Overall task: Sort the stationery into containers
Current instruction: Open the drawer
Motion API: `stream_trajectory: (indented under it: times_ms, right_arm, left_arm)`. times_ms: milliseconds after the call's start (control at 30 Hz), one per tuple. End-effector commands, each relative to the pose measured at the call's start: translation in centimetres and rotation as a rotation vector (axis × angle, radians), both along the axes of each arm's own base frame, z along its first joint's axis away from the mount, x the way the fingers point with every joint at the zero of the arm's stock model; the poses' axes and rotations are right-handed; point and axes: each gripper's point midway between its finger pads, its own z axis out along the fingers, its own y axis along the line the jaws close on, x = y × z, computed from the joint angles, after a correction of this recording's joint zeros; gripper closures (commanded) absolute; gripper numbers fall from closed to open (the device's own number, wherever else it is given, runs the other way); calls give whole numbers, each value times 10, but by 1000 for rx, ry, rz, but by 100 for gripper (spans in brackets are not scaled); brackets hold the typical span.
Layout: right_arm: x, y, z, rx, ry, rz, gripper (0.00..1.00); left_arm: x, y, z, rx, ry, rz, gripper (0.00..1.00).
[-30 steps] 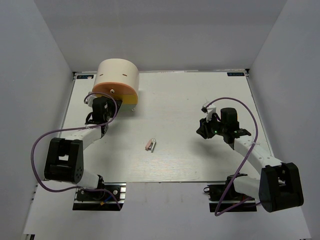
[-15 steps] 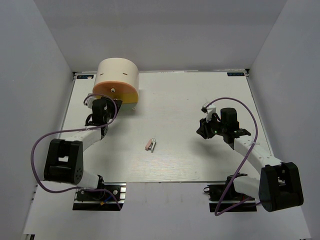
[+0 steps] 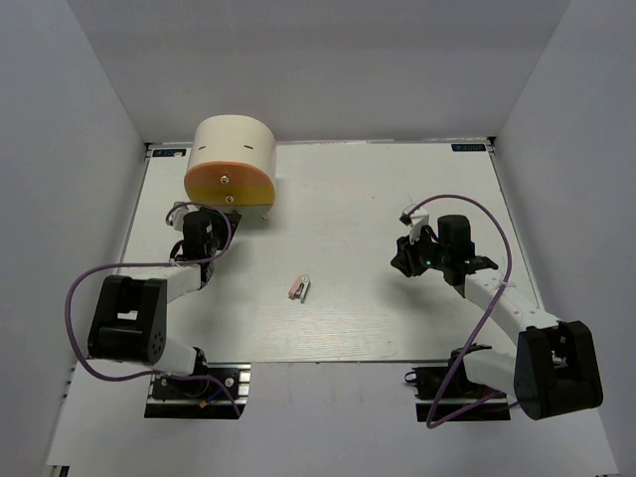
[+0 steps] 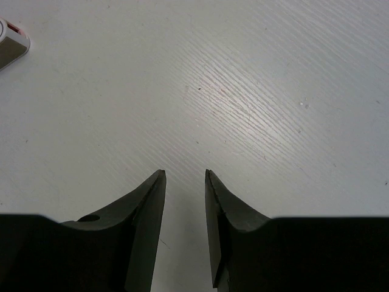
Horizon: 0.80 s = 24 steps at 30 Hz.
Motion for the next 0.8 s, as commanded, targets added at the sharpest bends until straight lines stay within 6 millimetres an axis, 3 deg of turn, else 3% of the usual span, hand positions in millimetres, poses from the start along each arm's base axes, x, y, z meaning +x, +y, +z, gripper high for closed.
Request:
stream_trajectory:
  times_ms: [0,467,767]
  right_arm:
    - [2,-2,-1,-16,-20,3,62]
    - [6,-4,-5,-32,-8,2,62]
    - [10,-4,-8,-43,10,8,62]
  left_arm:
    - [8,4,2,-50,-40,18,46]
    - [23,16,-16,-91,-73,21,47]
    - [36,16,-8,-118,-141,-5,47]
